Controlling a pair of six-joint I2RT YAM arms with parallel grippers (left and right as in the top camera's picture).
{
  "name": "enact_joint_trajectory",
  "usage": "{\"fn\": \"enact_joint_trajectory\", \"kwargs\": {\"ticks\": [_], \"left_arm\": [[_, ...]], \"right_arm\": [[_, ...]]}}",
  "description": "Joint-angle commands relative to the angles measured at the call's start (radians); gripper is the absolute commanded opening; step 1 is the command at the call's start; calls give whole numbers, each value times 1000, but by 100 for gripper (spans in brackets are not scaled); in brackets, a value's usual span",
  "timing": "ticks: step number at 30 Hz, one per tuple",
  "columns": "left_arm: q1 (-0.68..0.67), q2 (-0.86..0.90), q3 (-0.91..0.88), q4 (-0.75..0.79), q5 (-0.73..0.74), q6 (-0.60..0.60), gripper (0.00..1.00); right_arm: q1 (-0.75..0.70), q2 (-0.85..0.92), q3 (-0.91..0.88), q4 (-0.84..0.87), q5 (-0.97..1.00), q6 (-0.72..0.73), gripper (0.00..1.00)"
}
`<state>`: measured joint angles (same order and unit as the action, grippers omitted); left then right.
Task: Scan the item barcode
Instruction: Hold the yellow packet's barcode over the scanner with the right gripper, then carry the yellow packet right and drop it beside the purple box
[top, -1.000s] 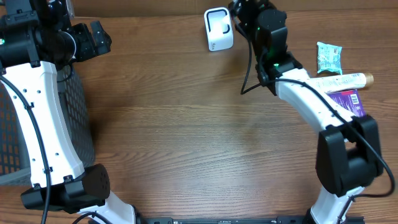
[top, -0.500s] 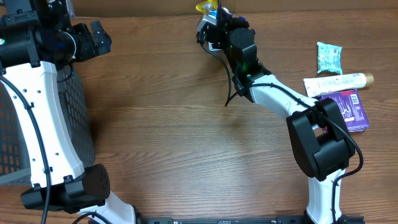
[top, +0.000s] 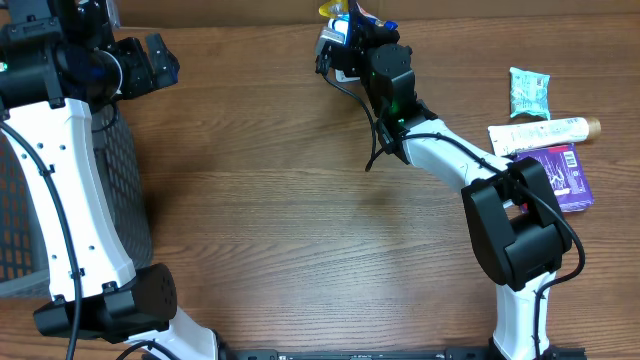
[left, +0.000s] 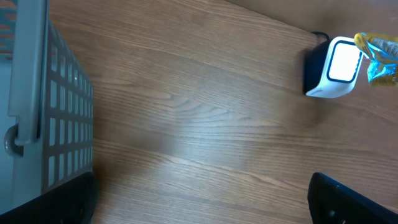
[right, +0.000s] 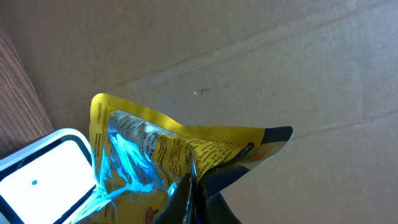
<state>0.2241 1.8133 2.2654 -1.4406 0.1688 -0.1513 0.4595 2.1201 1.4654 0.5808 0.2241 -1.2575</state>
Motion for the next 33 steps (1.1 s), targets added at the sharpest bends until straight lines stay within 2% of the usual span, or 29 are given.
{"fn": "enact_joint_trajectory", "kwargs": {"ticks": [1,6,8,12,15,20,23,26,33], "left_arm": [[-5,-2,12,2,8,-6,99],[-5,-2,12,2,8,-6,100],[-5,-2,12,2,8,-6,100],[-5,-2,12,2,8,-6,99],[-5,-2,12,2,8,-6,100],[-5,-2,12,2,8,-6,100],[-5,-2,12,2,8,-6,100],[-5,-2,12,2,8,-6,100],[-5,-2,12,2,8,-6,100]], "right_arm": [[-2,-16,42,5,-5,-11,4],[-1,-16,42,1,-2,-3,4],[0,-20,42,2,22,47,4],[0,-70,42,-34,90,251,4],[-7,-150,42,-166,89,328,4],[-42,-329,42,-393,52,611,4],[-104,-440,42,-565,-92,850,4],[-223,-530,42,-721,-343,1072,4],[-507,-570,42,-885,-731,1389,4]]}}
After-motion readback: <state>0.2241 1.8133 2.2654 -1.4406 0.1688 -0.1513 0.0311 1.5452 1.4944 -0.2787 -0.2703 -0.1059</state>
